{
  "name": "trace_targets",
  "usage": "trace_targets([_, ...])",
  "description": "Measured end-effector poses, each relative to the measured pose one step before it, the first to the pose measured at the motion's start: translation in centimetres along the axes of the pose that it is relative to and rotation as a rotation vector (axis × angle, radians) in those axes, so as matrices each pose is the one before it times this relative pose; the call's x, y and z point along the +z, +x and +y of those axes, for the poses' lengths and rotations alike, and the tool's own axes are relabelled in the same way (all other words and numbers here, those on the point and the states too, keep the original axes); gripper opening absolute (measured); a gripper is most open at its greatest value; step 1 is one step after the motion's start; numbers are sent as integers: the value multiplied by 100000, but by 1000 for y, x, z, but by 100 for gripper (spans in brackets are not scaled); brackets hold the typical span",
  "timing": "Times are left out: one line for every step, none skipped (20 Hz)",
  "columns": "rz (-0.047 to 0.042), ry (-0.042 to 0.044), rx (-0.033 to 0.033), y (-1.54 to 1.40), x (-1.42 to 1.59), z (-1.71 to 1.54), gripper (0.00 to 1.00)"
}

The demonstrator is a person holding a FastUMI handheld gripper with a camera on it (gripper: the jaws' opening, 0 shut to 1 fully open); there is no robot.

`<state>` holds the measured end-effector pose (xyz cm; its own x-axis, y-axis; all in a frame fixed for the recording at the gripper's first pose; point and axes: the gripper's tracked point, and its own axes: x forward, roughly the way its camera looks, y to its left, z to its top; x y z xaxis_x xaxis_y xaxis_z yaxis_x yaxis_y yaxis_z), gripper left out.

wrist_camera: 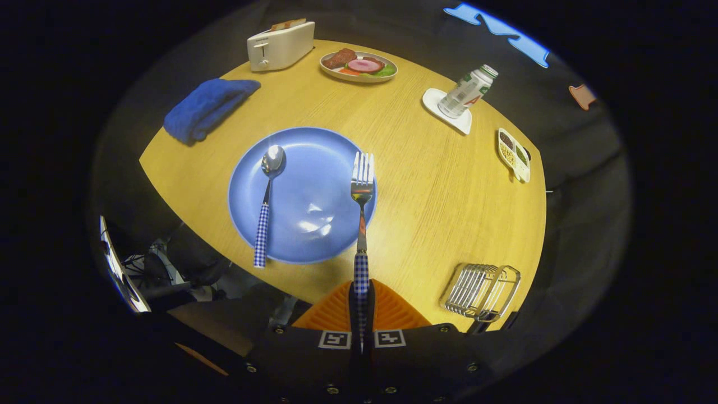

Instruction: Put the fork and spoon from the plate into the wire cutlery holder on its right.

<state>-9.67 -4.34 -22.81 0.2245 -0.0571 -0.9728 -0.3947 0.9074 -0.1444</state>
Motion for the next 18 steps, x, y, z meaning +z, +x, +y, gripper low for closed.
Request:
trace_targets([206, 338, -795, -375, -642, -783, 1])
trace_targets([610, 526, -702, -413, -653, -757, 1])
trace_targets([383, 488, -775, -335, -768, -761, 1])
trace_targets([156, -186, -1090, -432, -536, -889, 1])
trace_targets([457, -227, -1370, -406, -716, -933, 1])
trace_targets([832, -808, -1673, -443, -738, -1021, 1])
trace_targets([1350, -1324, -1542, -437, -933, -1118, 1])
trace_targets([1771, -787, -521, -332, -880, -993, 1])
trace_targets([2248, 115, -526, -186, -1058, -1005, 1])
trace_targets([2033, 920, -603, -136, -1014, -1081, 1])
trace_targets([1526, 1056, -366, -46, -725, -937, 1])
trace_targets([1187, 1212, -675, -64, -643, -923, 1])
trace_targets([1282, 1119, -677, -41, -781, -887, 1])
trace_targets([1486, 957, 123, 54, -501, -591, 1])
trace_targets([1420, 787, 348, 89, -561, -467, 1])
trace_targets([1392, -66, -154, 24, -440, -542, 1])
trace_targets([1329, -610, -13, 66, -378, -491, 1])
trace_targets([1439, -268, -41, 209, -373, -326, 1])
